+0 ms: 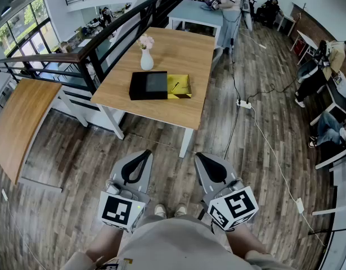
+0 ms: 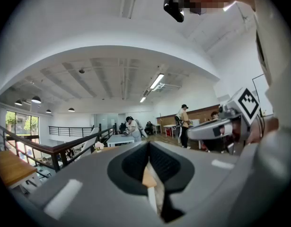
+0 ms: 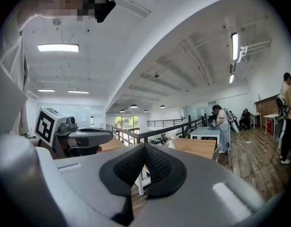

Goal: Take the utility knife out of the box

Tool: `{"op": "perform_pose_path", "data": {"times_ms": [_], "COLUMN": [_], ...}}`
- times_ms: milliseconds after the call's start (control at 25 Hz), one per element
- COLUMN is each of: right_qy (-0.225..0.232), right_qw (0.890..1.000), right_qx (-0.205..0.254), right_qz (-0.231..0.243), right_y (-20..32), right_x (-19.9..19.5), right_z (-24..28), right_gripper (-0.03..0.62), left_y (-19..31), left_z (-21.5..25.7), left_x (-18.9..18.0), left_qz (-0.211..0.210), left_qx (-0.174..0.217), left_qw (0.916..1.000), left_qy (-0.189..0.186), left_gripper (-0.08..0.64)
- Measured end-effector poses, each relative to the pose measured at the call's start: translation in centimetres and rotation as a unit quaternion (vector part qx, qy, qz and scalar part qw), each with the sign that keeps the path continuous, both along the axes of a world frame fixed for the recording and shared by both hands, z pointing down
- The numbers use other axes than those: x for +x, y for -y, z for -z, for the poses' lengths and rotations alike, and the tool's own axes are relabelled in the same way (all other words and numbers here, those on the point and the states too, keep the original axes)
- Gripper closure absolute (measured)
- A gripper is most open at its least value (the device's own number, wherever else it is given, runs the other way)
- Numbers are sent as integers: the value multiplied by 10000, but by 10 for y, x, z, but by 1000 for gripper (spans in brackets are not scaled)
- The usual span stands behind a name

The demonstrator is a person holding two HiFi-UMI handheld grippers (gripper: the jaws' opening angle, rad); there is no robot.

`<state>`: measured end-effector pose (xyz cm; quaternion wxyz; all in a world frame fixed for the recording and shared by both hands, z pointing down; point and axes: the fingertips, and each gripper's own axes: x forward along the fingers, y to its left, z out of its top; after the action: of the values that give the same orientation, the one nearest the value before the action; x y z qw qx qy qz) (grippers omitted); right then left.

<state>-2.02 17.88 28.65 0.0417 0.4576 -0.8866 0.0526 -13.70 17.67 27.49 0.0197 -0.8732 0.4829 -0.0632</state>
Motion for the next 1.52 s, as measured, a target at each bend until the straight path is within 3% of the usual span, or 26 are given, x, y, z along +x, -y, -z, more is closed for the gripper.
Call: {"op": "perform_pose_path", "data": {"times_ms": [240,440,760,1240,1440,1520], "right_qy": [7,109,-69,-21,26,34], "right_qw": [10000,9999,10000,9999,9999,9999], "right_qx": [13,59,8,-103,-112,-119], "right_qz": [-33,-49,-37,39,64,103], "right_y": [8,12,14,20,27,31], "right_x": [2,2,9,34,51,55], "right_z": [-3,2,-7,-24,-27,-30], "right_gripper": [591,591,591,591,591,591], "left_y": [10,13,13,15,19,22], "left_z": [-2,-7,-13,-21,-25,-22], "left_x": [1,-1,5,37,47,54], "left_qz": [-35,22,77,22,120,123], "left_qx": [172,13,66,-82,-92,-57], "left_qw": [9998,10000,9999,9999,9993,9996], "left_qy": [92,75,121,117,354,236], "left_gripper": [558,558,558,558,558,558]}}
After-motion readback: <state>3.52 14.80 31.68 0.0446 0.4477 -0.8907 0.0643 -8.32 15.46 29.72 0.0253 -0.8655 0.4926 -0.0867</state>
